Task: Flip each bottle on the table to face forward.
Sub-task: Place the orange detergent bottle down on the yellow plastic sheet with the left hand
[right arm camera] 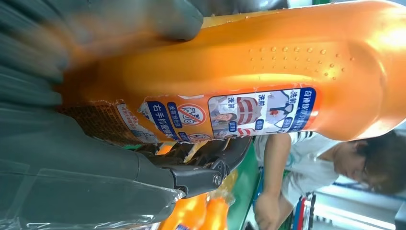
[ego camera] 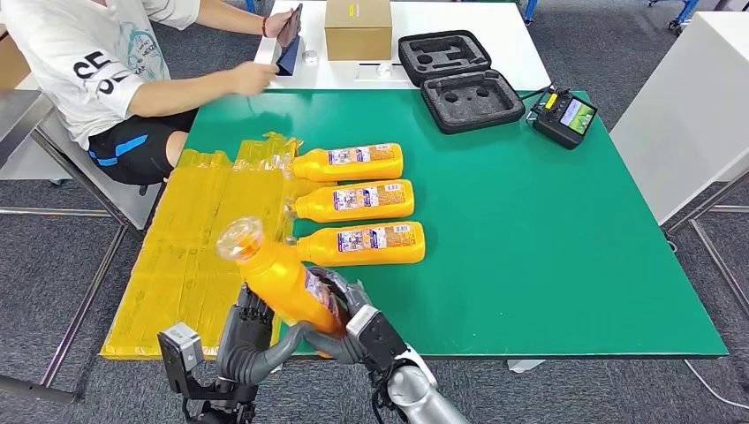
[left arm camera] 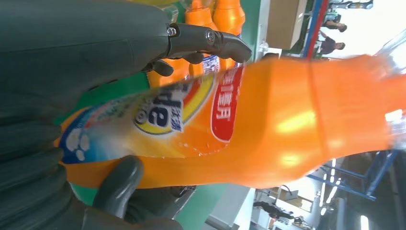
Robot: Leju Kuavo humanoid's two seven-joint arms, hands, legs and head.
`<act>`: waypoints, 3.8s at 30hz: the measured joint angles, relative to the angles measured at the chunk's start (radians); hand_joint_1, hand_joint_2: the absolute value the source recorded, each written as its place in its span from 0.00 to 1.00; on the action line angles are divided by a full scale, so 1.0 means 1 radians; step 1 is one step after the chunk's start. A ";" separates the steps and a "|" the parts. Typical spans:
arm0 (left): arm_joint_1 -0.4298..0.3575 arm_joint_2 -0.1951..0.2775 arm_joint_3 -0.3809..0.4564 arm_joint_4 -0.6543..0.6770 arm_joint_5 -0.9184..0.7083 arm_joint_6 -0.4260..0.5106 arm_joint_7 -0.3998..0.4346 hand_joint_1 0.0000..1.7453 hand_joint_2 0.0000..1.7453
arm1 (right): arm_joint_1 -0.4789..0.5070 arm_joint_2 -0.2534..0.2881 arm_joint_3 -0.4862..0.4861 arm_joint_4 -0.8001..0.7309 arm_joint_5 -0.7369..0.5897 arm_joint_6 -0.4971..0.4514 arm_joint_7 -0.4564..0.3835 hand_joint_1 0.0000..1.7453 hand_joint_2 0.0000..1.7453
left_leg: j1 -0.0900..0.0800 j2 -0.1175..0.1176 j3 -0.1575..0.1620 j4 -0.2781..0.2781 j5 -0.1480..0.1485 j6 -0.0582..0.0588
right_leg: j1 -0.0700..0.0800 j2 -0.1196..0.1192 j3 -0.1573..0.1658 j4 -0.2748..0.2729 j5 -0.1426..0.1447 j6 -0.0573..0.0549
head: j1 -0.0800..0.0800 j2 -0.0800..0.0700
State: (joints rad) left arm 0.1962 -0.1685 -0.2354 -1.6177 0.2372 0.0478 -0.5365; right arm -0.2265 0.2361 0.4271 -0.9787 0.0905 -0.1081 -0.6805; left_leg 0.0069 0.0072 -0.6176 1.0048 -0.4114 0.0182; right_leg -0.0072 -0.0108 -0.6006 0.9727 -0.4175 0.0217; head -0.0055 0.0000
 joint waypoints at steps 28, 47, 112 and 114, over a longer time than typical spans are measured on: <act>-0.037 0.028 0.026 0.108 0.054 -0.010 0.008 0.00 1.00 | -0.064 -0.001 0.102 0.111 0.232 -0.026 0.184 1.00 1.00 | 0.000 0.000 0.000 0.000 0.000 0.000 | 0.000 0.000 -0.001 0.000 0.000 0.000 | 0.000 0.000; -0.026 0.032 0.062 0.099 0.063 -0.042 0.014 0.99 1.00 | -0.106 0.004 0.108 0.139 0.351 -0.019 0.264 1.00 1.00 | 0.000 0.001 0.009 0.000 0.000 0.000 | 0.000 0.001 0.006 0.000 0.000 0.000 | 0.000 0.000; -0.357 0.167 0.231 0.253 -1.187 0.449 0.147 1.00 1.00 | 0.063 -0.054 0.101 -0.498 -0.001 0.026 -0.019 0.00 1.00 | 0.001 0.000 -0.001 0.000 0.003 -0.001 | 0.000 0.000 -0.001 0.001 0.001 -0.001 | 0.000 0.000; -0.391 0.190 0.213 0.307 -1.208 0.443 0.158 1.00 1.00 | 0.053 -0.048 0.108 -0.472 -0.001 0.033 -0.019 0.00 1.00 | 0.001 0.000 -0.001 0.000 0.003 -0.001 | 0.000 0.000 -0.001 0.001 0.001 -0.001 | 0.000 0.000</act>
State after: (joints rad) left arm -0.1945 0.0210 -0.0228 -1.3105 -0.9707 0.4908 -0.3786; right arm -0.1733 0.1880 0.5348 -1.4509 0.0892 -0.0753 -0.6996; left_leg 0.0081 0.0074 -0.6183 1.0048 -0.4080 0.0167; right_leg -0.0068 -0.0105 -0.6021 0.9736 -0.4162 0.0210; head -0.0052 0.0000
